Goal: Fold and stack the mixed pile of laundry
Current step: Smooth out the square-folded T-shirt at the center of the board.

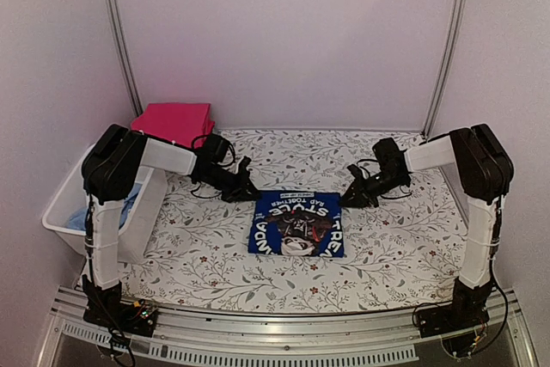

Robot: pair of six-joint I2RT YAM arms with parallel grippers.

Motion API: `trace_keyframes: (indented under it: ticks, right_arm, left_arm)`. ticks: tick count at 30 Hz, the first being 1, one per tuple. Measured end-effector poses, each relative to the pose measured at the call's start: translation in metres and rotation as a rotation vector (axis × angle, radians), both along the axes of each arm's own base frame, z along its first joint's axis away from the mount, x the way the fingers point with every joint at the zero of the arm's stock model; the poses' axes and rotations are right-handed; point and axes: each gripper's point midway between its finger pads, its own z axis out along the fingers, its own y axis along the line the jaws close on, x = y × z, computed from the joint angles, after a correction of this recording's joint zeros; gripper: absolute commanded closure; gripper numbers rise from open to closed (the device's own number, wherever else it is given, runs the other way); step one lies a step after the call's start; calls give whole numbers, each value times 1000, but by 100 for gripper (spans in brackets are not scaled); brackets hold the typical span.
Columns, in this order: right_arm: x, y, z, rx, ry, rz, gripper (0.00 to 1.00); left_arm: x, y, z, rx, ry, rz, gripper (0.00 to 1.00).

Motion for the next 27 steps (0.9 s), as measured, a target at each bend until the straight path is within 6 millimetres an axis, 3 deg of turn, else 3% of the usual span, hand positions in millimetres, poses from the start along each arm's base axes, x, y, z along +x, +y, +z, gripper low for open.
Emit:
trace_keyframes:
  ticks: [2, 4, 17, 27]
  right_arm:
    - [3, 0, 3, 20, -6, -5, 71]
    - [7, 0, 6, 27, -14, -15, 68]
    - [38, 8, 43, 44, -119, -14, 70]
    - [31, 3, 26, -25, -92, 10, 76]
  left_arm:
    - [0, 0, 0, -1, 1, -1, 100]
    - [0, 0, 0, -2, 2, -2, 100]
    - [2, -4, 5, -11, -2, -11, 100]
    - [4, -5, 4, -13, 1, -13, 100]
